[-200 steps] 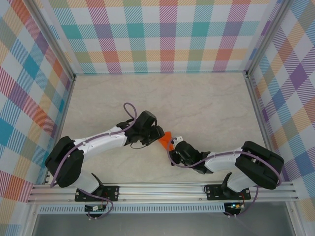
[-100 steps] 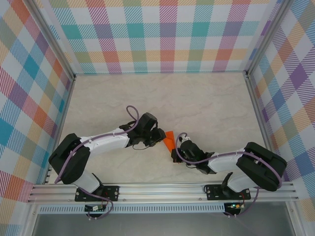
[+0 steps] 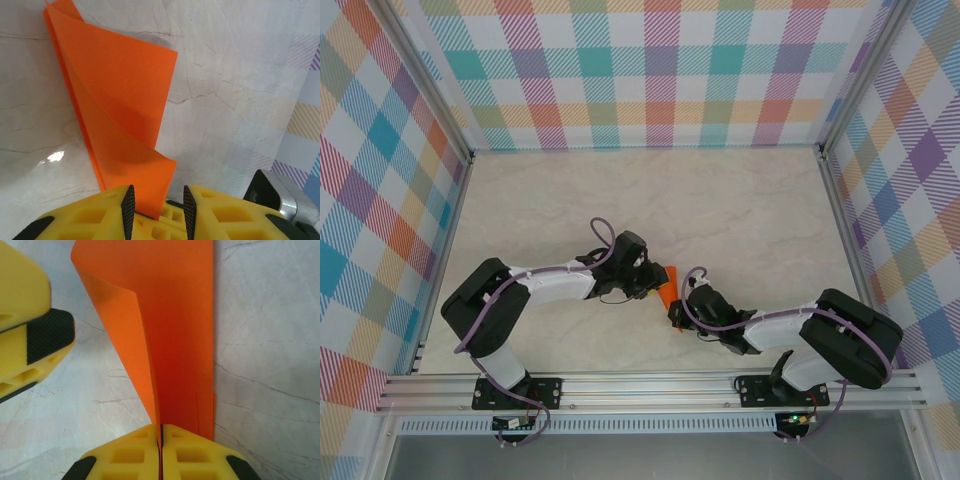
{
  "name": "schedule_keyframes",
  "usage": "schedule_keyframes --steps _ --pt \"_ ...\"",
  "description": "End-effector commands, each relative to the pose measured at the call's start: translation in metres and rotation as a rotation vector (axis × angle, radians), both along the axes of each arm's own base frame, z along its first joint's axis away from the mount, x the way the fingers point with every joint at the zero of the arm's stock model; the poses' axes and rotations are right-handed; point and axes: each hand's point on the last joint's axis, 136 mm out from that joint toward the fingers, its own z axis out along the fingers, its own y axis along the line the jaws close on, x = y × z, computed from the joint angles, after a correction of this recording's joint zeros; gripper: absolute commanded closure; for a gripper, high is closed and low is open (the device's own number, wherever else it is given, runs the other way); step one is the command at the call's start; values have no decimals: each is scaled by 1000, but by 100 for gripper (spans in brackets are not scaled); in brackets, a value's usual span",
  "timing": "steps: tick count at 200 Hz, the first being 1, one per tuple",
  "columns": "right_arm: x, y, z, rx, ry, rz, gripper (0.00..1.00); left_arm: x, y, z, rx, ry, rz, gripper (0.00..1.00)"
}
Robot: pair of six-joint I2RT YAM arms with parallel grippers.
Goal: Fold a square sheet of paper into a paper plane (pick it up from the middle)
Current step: Fold the wing for the fifth time at the center of the table.
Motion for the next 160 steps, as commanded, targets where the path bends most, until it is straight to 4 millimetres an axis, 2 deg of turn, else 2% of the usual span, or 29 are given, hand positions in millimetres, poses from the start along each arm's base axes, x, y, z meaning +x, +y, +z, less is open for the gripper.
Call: schedule_keyframes --steps 1,91,119,132,160 --pt "-10 -15 -22 -44 81 -30 92 3 -9 -2 -38 -11 -14 66" --pt "-15 -15 -30 -35 135 -35 89 9 -27 -38 -47 7 -45 65" --pt "-20 -15 -28 -69 173 -12 84 3 -18 -60 35 54 -55 66" --pt "-23 -16 -24 -75 196 0 78 -1 -13 -70 65 77 -56 67" --pt "-31 -18 -16 -72 237 25 75 -8 -6 -79 88 100 -56 68"
